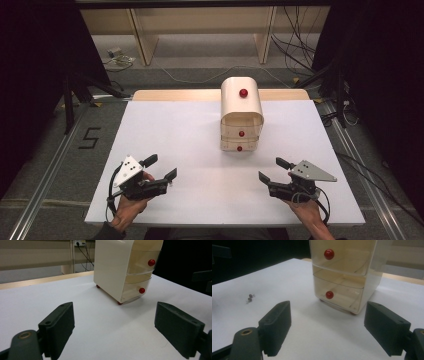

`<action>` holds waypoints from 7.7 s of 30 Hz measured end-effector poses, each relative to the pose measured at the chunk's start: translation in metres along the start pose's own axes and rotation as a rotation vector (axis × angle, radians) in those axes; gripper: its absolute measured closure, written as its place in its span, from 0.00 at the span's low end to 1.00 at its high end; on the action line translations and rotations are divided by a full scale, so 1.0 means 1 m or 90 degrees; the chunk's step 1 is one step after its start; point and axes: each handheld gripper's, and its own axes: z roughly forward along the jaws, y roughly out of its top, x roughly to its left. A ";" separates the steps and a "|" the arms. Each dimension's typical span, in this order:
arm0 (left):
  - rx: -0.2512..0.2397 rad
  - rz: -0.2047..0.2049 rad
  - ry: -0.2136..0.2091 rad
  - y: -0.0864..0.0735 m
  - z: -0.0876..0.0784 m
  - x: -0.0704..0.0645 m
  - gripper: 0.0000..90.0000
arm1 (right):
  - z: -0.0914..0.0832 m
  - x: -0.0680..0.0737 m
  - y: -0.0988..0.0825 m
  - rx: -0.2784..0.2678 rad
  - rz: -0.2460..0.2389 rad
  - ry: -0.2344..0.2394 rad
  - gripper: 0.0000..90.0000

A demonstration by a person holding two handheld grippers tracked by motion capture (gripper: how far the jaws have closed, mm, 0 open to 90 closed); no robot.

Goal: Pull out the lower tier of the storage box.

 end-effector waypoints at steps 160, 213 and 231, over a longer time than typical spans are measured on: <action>-0.017 -0.007 0.002 0.003 0.003 0.001 0.18 | 0.139 0.041 -0.018 0.083 -0.413 -0.252 0.76; -0.019 -0.013 0.004 0.003 0.002 0.002 0.18 | 0.129 0.048 -0.016 0.095 -0.402 -0.246 0.82; -0.018 -0.012 0.004 0.003 0.001 0.002 0.18 | 0.114 0.047 -0.005 0.078 -0.370 -0.156 0.64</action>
